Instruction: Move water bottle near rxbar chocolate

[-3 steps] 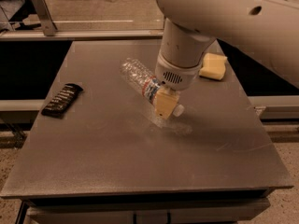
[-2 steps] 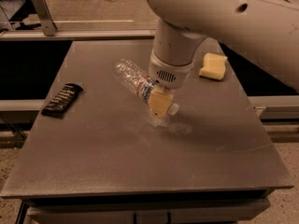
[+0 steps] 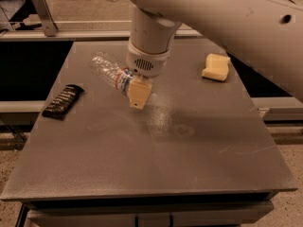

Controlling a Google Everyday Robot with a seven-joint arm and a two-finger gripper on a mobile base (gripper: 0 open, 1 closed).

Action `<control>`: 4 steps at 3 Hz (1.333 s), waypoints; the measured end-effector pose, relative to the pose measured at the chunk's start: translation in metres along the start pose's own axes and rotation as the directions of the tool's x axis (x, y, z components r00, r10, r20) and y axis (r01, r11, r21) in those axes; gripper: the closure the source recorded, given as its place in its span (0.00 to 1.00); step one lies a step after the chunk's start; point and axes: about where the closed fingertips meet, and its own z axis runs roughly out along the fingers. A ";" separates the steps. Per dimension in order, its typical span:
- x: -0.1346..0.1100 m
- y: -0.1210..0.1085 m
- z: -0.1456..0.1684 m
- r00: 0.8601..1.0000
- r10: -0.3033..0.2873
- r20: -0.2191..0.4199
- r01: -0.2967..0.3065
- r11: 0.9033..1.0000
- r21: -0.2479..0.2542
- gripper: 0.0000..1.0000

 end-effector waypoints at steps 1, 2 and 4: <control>-0.027 0.004 0.010 0.998 -0.063 -0.006 0.063 0.998 -0.005 1.00; -0.039 0.018 0.033 0.992 -0.119 -0.037 0.117 0.992 -0.038 1.00; -0.038 0.035 0.058 0.984 -0.158 -0.078 0.153 0.985 -0.074 0.81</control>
Offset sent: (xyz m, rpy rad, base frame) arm -0.0175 0.0662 -0.0556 -0.0985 0.0676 0.1844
